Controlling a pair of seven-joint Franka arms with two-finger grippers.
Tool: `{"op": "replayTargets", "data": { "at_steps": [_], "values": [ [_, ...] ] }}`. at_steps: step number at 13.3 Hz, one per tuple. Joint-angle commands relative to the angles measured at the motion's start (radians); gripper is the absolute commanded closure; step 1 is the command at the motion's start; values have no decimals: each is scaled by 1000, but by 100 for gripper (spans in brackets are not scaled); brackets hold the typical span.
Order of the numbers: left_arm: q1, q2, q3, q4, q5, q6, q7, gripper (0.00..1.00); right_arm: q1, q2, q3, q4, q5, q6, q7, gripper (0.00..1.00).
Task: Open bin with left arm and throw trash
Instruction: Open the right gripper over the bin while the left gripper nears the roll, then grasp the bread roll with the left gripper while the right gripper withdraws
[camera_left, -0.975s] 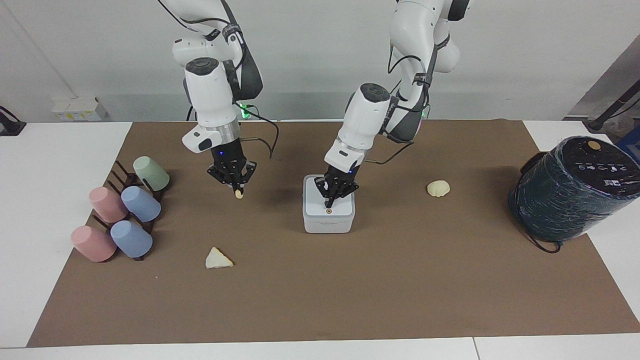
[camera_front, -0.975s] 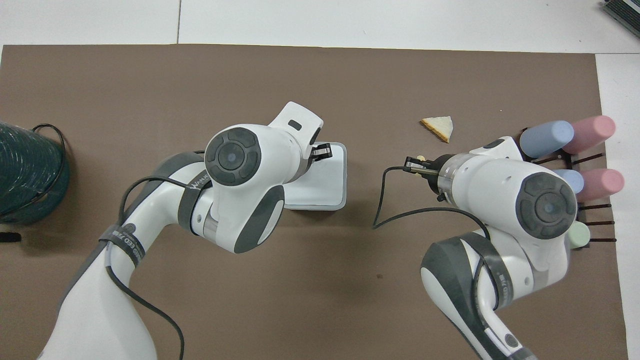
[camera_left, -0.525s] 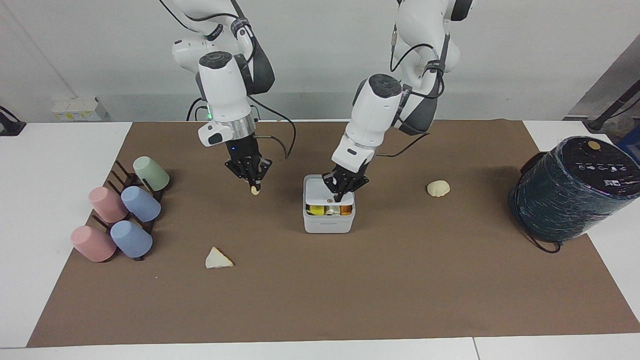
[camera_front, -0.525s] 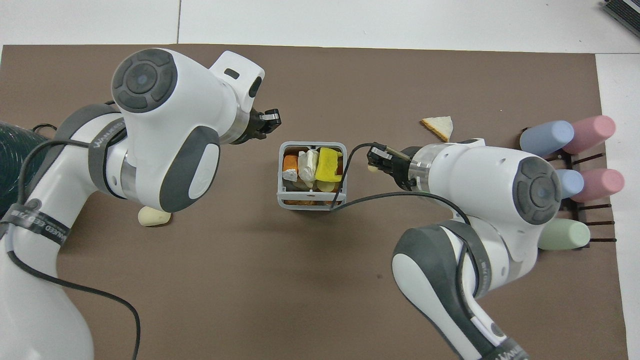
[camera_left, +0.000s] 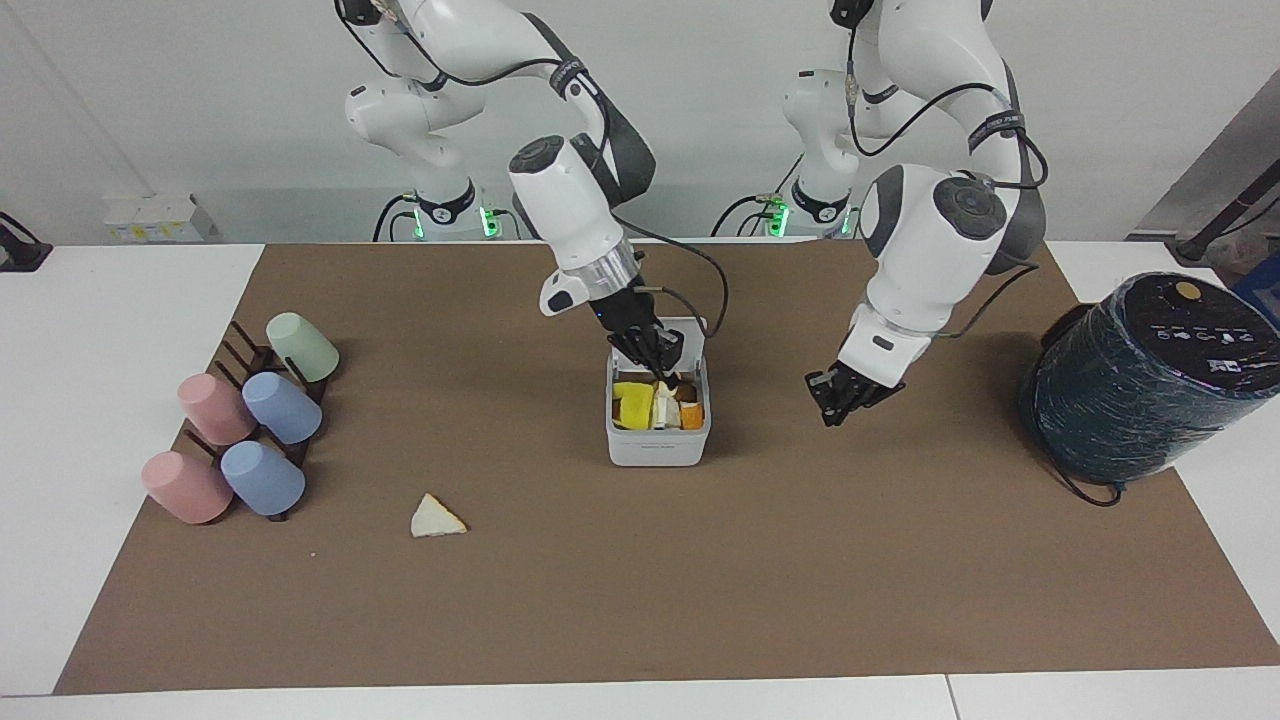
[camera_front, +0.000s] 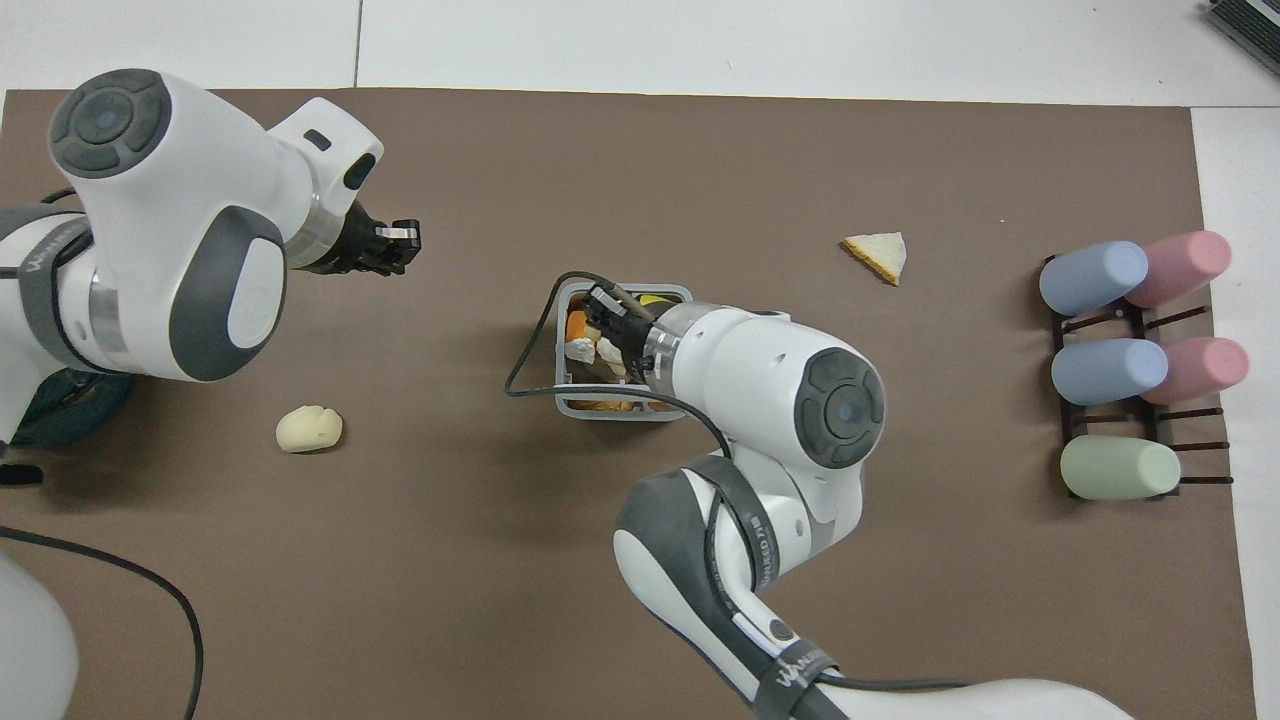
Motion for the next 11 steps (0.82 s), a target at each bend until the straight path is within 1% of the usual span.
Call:
{"op": "replayTargets", "data": {
  "at_steps": [1, 2, 3, 4, 6, 7, 10, 11],
  "values": [
    [60, -81, -7, -130, 19, 28, 90, 31, 5, 25, 0, 23, 27, 20, 15, 18],
    [80, -94, -7, -170, 52, 52, 120, 20, 5, 27, 0, 24, 27, 20, 15, 0],
    [100, -119, -7, -229, 66, 89, 139, 13, 5, 25, 0, 23, 27, 15, 15, 0],
    [126, -145, -7, -304, 68, 145, 178, 9, 5, 25, 0, 23, 27, 12, 15, 0],
    [170, -188, -9, -424, 66, 230, 243, 9, -4, 25, -2, 27, 27, 3, 13, 0],
    [175, -199, -7, -455, 66, 245, 252, 9, -6, 22, -2, 27, 26, -6, 13, 0],
    [175, -216, -9, -501, 66, 258, 253, 10, -6, 13, -2, 31, 18, -57, 13, 0],
    [175, -222, -9, -521, 66, 261, 251, 15, -6, 10, -3, 32, 15, -74, 12, 0]
  ]
}}
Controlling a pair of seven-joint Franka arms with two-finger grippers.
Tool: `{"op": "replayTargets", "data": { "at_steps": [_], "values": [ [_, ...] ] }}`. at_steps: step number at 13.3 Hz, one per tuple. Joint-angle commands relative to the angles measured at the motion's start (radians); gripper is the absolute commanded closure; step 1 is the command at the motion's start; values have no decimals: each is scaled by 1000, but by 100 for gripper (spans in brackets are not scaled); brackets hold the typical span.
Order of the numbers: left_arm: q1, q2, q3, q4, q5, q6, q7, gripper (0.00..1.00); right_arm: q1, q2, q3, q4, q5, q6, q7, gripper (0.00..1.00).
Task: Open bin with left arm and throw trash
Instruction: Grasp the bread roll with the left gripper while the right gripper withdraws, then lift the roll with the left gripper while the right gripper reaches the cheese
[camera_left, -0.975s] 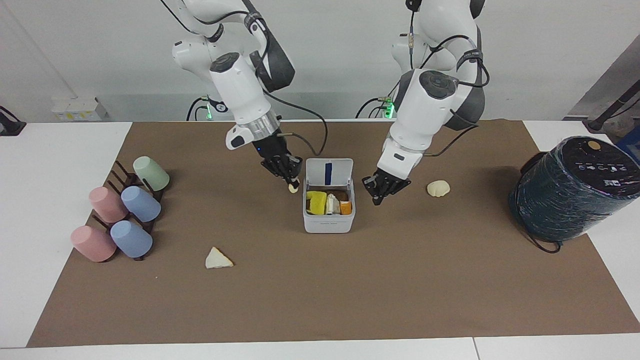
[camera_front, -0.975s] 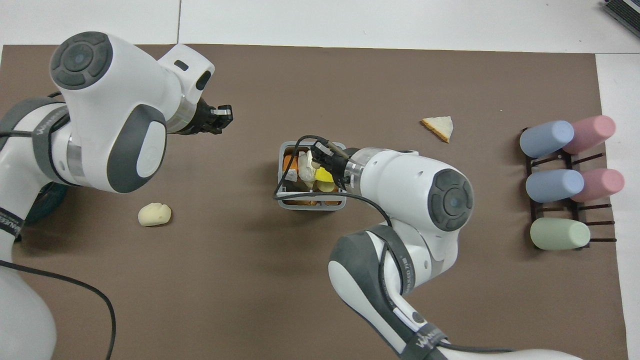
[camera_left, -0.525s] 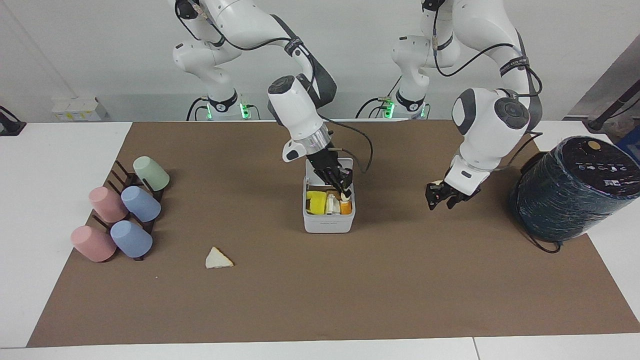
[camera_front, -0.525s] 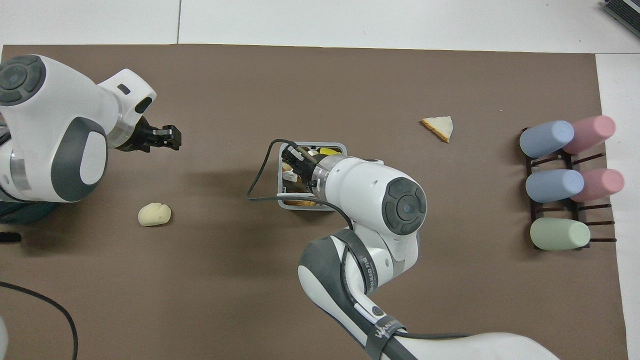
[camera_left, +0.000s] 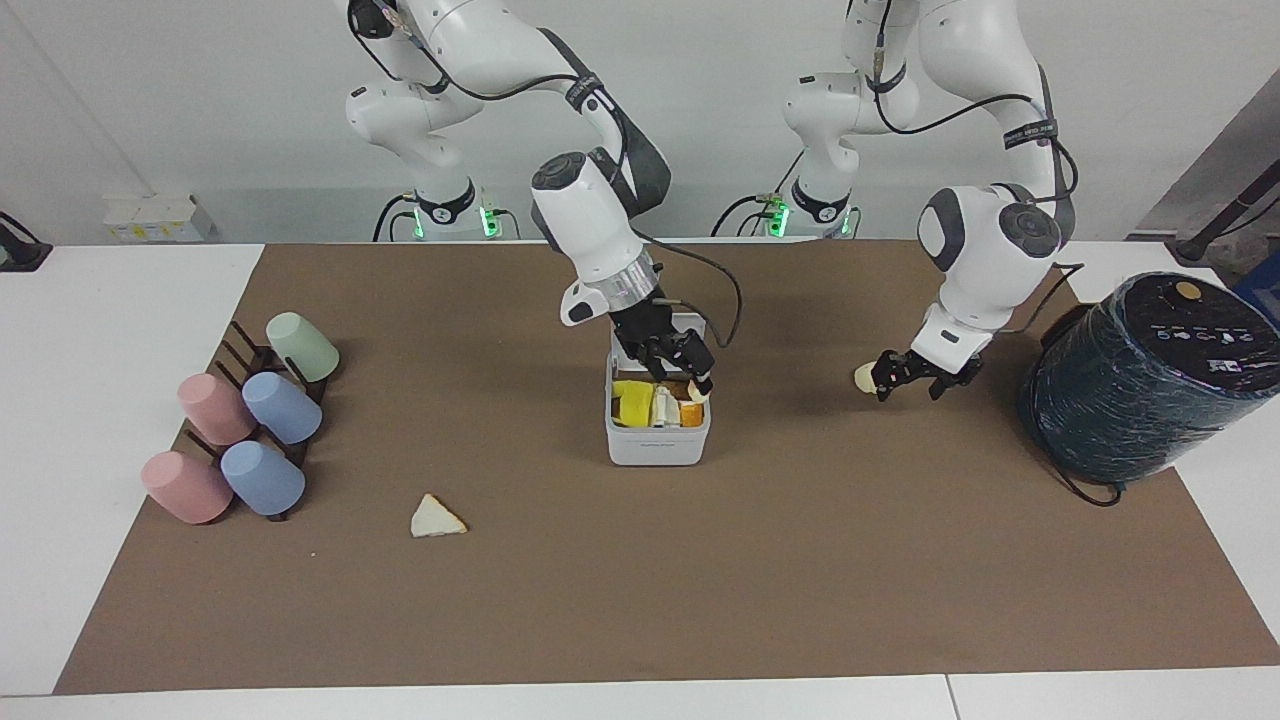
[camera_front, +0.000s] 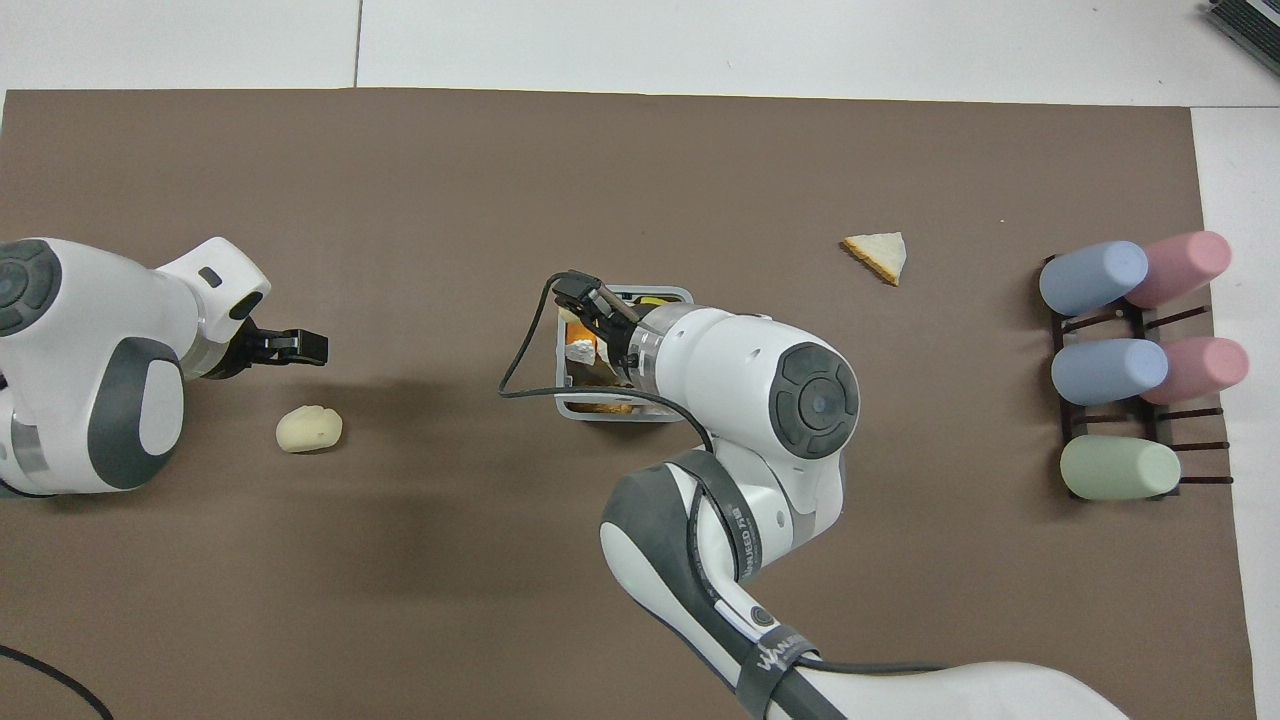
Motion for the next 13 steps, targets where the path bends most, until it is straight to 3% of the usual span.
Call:
{"op": "replayTargets", "data": {
  "at_steps": [1, 7, 13],
  "values": [
    [5, -54, -6, -91, 17, 43, 4, 20, -10, -14, 3, 15, 8, -74, -7, 0],
    [-2, -48, -9, -174, 17, 144, 3, 28, -100, -14, -3, 124, -159, -258, -100, 0],
    [-1, -55, -6, -221, 18, 153, 7, 34, -223, -22, -5, 82, -278, -249, -492, 0]
  ]
}}
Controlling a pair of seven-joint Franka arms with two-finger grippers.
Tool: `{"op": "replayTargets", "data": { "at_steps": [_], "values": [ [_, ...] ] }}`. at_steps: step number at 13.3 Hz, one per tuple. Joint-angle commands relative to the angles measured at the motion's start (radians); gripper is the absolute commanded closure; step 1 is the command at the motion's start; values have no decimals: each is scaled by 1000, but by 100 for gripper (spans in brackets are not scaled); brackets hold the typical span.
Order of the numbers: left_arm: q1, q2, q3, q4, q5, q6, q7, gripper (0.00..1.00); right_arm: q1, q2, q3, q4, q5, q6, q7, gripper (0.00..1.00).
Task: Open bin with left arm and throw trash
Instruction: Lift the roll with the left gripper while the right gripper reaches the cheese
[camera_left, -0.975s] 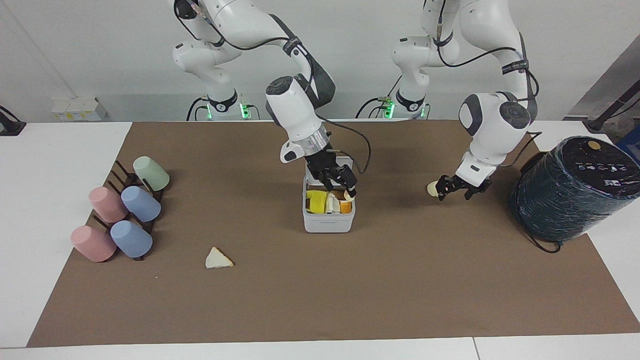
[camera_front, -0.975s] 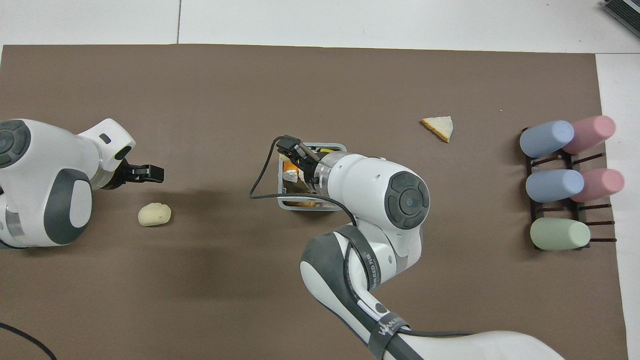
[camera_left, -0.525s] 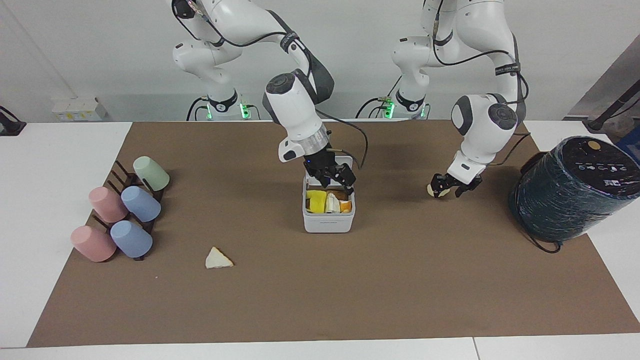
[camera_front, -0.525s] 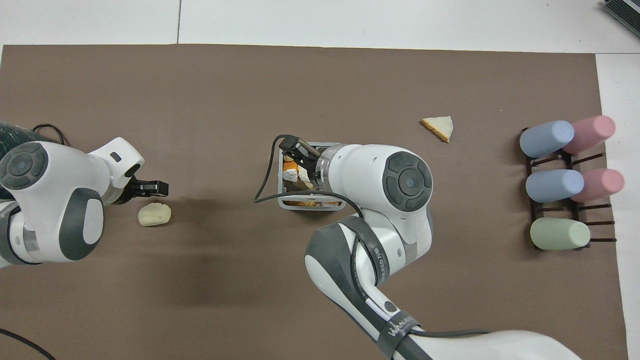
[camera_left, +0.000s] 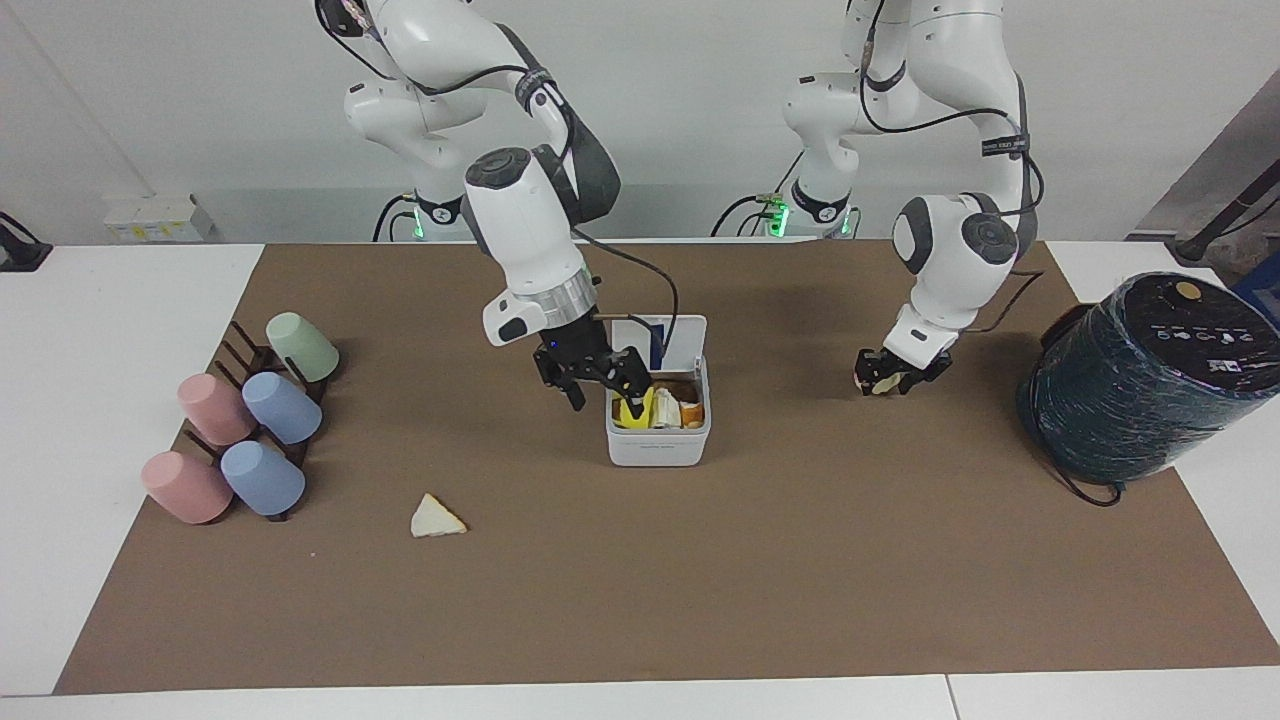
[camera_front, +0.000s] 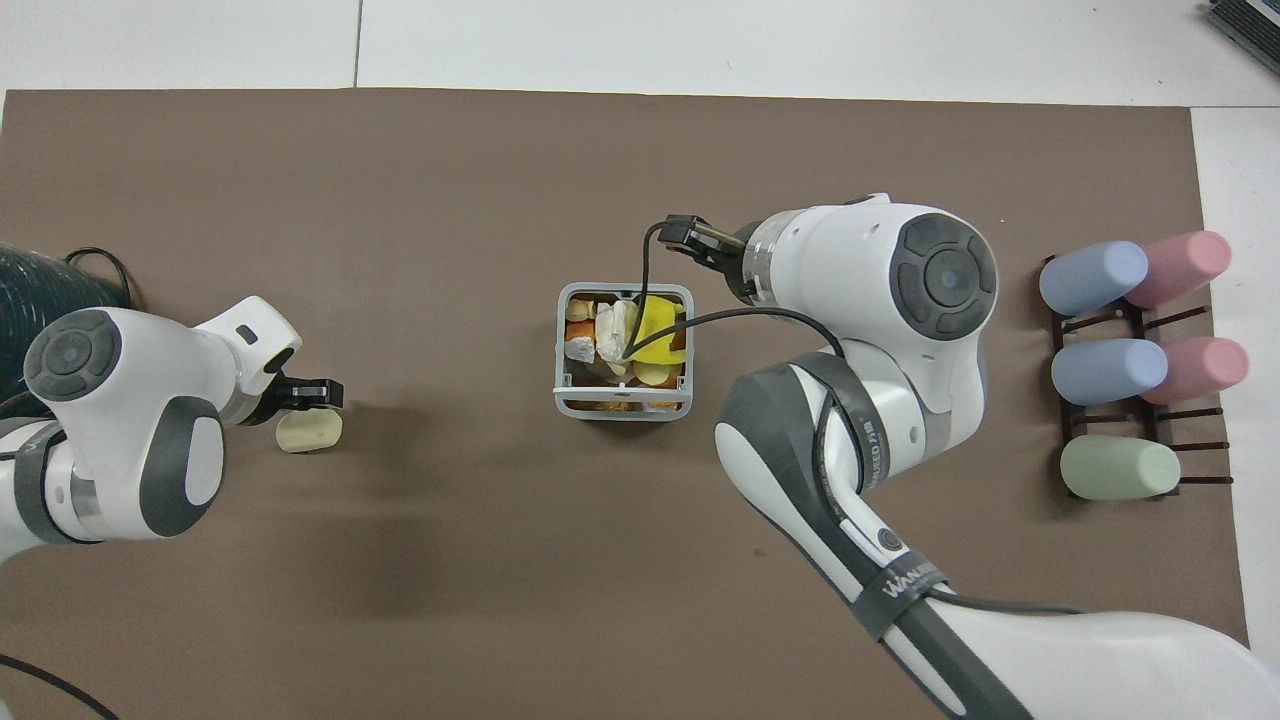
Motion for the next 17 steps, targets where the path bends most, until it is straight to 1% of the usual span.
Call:
{"op": "replayTargets", "data": {
  "at_steps": [1, 3, 4, 5, 6, 7, 8, 9, 10, 12, 13, 15, 16, 17],
  "values": [
    [-2, -37, 4, -59, 18, 29, 7, 34, -68, -25, 9, -68, -34, 5, -222, 0],
    [-4, -40, 4, -72, 18, 29, 7, 35, -150, -40, 9, -135, -37, 22, -417, 0],
    [-4, -44, 4, -79, 18, 29, 7, 36, -188, -39, 9, -171, -46, 68, -513, 0],
    [-4, -46, 4, -86, 18, 29, 7, 39, -202, -36, 8, -212, -73, 135, -601, 0],
    [-4, -46, 4, -88, 18, 27, 7, 42, -237, -34, 9, -261, -116, 198, -688, 0],
    [-4, -49, 4, -89, 18, 27, 7, 51, -263, -42, 9, -290, -139, 205, -783, 0],
    [-4, -49, 4, -89, 18, 27, 7, 62, -283, -40, 9, -301, -144, 218, -883, 0],
    [-5, -49, 4, -89, 18, 29, 7, 70, -309, -31, 9, -301, -144, 237, -959, 0],
    [-5, -47, 4, -89, 18, 29, 7, 79, -317, -17, 9, -309, -144, 295, -1005, 0],
    [-9, -43, 4, -77, 21, 29, 7, 97, -317, 12, 9, -346, -144, 414, -1027, 0],
    [-10, -41, 4, -71, 24, 29, 7, 100, -325, 16, 9, -362, -146, 448, -1034, 0],
    [-12, -30, 1, -31, 40, 18, 5, 100, -346, 36, 9, -373, -147, 497, -1063, 0],
    [-25, -26, 1, -10, 40, 15, 1, 100, -346, 49, 9, -375, -147, 523, -1064, 4],
    [-39, -11, 1, 21, 40, 9, -2, 100, -346, 59, 9, -375, -147, 551, -1064, 11]
  ]
}}
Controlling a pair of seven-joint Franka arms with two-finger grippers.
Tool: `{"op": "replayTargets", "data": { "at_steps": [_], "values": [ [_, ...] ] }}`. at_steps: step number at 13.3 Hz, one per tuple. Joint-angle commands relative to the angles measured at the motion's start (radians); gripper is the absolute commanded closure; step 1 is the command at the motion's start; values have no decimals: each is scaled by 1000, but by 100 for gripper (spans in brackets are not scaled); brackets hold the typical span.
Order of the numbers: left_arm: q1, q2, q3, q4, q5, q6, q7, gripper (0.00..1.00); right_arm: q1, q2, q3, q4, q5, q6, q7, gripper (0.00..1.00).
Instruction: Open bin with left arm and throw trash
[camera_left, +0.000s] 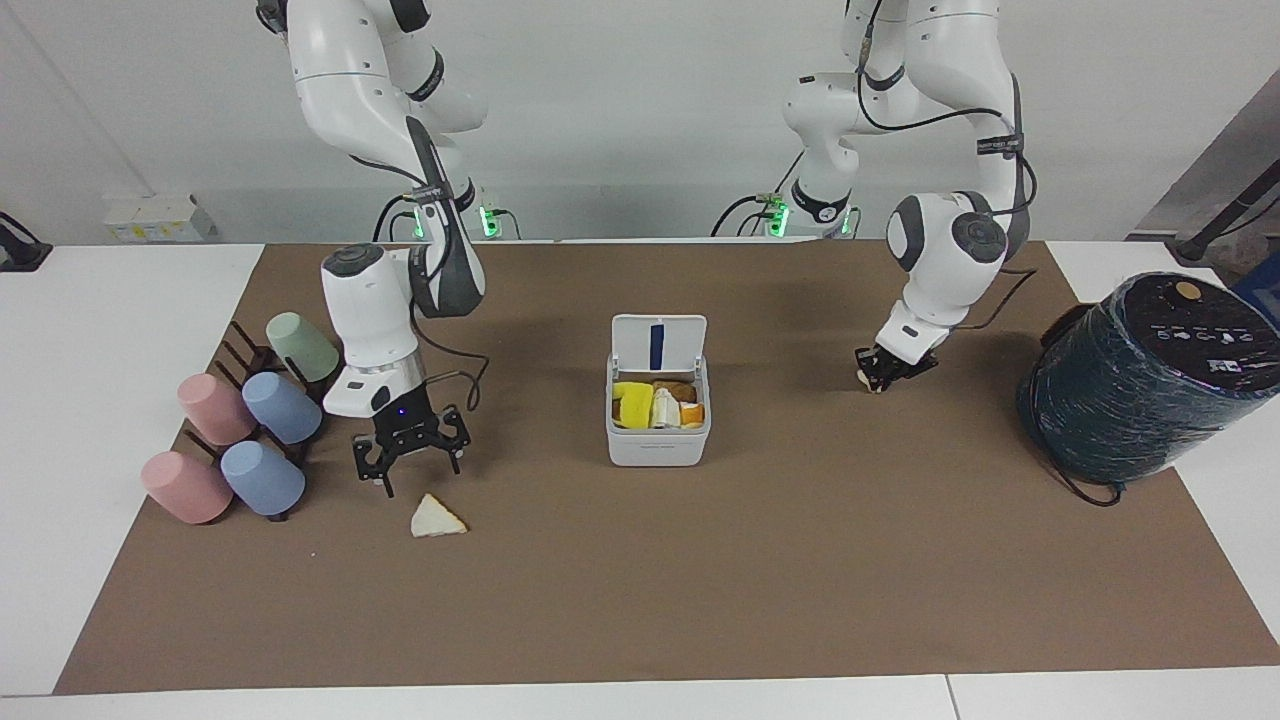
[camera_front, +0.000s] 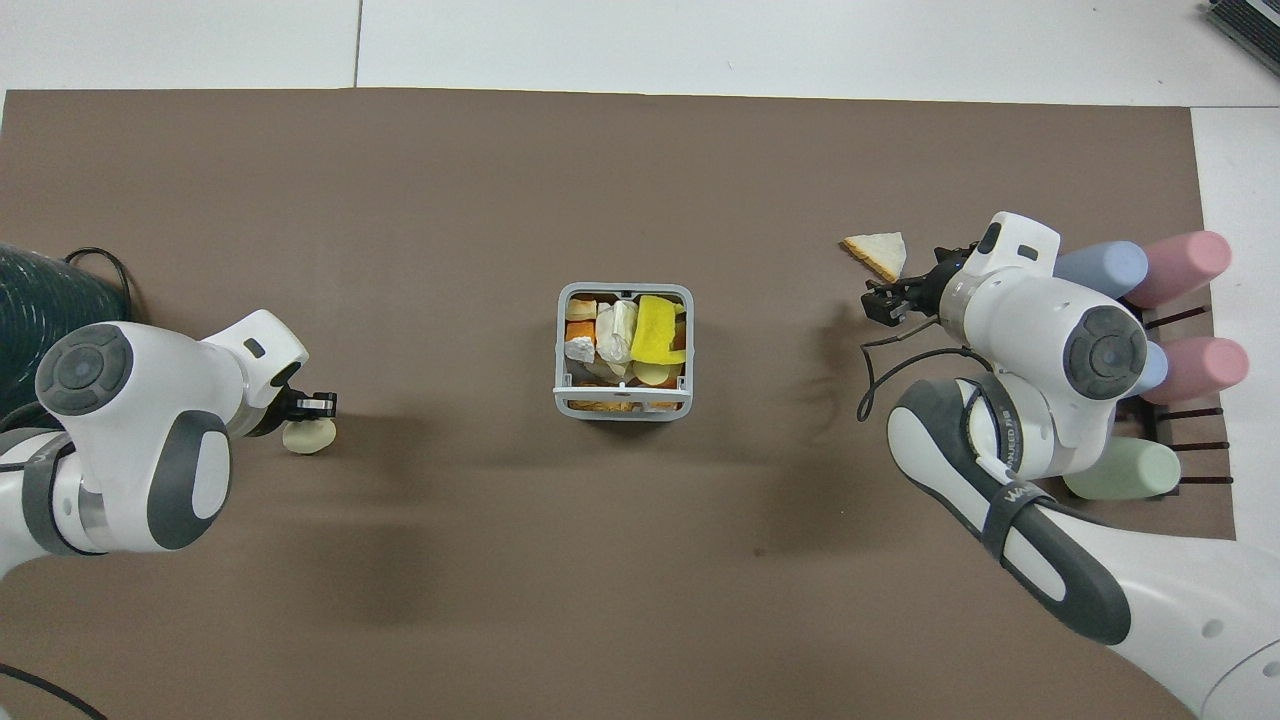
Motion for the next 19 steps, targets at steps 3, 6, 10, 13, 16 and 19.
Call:
{"op": "replayTargets", "data": {
  "at_steps": [3, 6, 10, 13, 16, 19],
  "values": [
    [-77, 31, 6, 194, 23, -96, -73, 100, -20, 34, 13, -30, -22, 132, -16, 34],
    [-181, 97, 6, 419, 25, -239, -266, 100, -14, 48, 13, -50, -22, 185, -7, 46],
    [-310, 142, 2, 558, 11, -270, -481, 100, -12, 55, 13, -68, -22, 234, -3, 48],
    [-387, 154, -1, 563, -27, -165, -590, 100, -14, 58, 13, -77, -22, 262, -2, 59],
    [-447, 157, -1, 553, -58, -100, -627, 100, -12, 58, 14, -76, -20, 267, 7, 75],
    [-490, 157, -1, 537, -59, -60, -659, 100, -12, 61, 14, -76, -20, 298, 18, 100]
  ]
}}
